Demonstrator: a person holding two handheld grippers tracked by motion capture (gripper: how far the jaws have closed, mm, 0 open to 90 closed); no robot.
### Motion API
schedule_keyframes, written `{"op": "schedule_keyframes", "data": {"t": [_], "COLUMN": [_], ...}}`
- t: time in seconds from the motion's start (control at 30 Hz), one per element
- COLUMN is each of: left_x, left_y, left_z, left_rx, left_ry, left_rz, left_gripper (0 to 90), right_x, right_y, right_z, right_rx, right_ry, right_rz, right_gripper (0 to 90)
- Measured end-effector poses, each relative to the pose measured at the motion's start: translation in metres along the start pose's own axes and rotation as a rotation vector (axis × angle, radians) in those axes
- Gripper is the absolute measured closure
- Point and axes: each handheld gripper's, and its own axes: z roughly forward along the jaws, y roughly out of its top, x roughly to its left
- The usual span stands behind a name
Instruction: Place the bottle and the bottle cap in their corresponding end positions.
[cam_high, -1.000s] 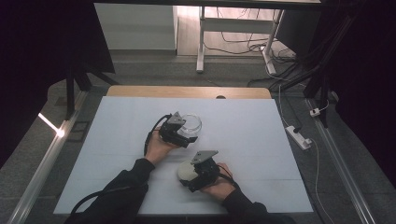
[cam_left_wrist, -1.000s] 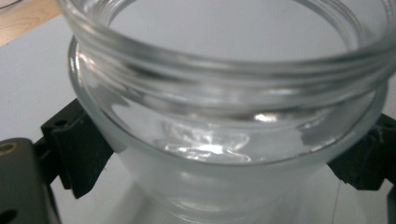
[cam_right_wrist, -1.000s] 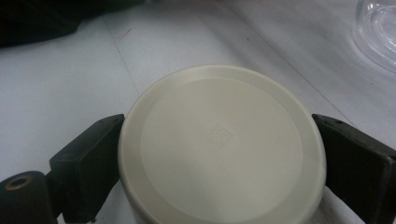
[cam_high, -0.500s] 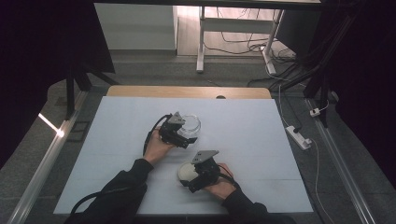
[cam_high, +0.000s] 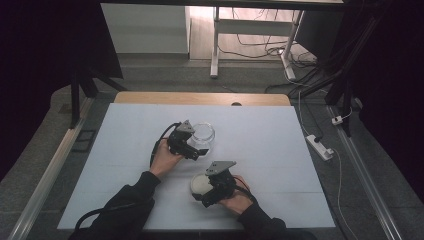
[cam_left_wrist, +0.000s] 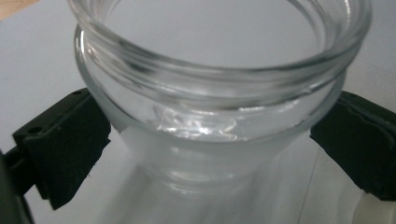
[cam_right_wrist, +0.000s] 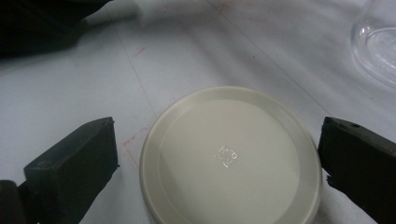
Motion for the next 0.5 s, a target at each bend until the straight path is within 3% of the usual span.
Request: {"op": "schedule_keyframes", "data": {"t": [0.13,0.5], "left_x": [-0.002,-0.004], "left_y": [0.000,-0.009], "left_z": [-0.006,-0.025], "left_rx": [0.011,0.007], "left_ry": [0.017,0.015], "left_rz": [0.007,-0.031], "left_gripper": [0.0,0.0], "right_x": [0.000,-0.002], "right_y": [0.001,0.001], "right_z": [-0.003,-0.014], "right_rx": [-0.014,-0.043], "right_ry": [0.000,-0.007], "right_rz": [0.008,0.014], "right_gripper": [0.0,0.0]}}
